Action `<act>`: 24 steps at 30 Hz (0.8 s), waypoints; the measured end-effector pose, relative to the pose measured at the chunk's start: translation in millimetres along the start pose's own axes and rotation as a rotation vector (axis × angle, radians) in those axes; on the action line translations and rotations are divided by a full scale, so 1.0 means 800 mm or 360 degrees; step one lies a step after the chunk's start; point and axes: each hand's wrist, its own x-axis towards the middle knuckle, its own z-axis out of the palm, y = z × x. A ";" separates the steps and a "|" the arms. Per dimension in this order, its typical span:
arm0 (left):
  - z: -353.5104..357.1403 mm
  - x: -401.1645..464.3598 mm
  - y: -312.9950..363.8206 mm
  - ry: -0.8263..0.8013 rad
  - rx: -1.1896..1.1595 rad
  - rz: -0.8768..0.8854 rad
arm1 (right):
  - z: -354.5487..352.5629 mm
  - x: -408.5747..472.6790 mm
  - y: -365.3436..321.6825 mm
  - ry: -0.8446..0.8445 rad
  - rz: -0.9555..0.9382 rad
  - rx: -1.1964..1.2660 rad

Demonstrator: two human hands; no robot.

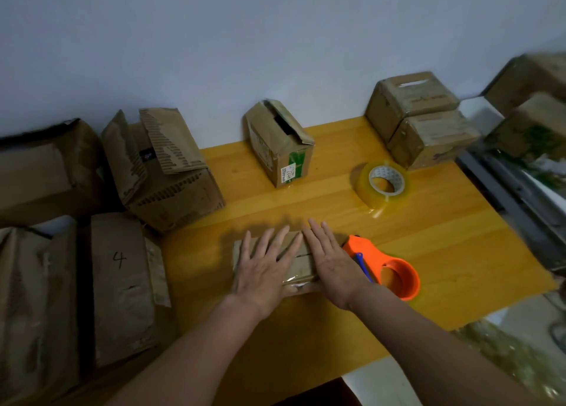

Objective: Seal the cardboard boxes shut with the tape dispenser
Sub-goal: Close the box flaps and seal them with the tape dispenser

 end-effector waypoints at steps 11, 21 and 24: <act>-0.013 -0.010 0.006 -0.0192 -0.0062 -0.0003 | 0.051 -0.077 0.065 0.0386 0.1276 0.0070; -0.037 -0.022 0.014 -0.0105 -0.0043 -0.0138 | -0.018 -0.093 0.063 0.0432 0.0665 0.1155; -0.035 -0.027 0.020 -0.0062 0.0019 -0.0166 | -0.061 -0.101 0.054 0.0339 0.0438 0.1411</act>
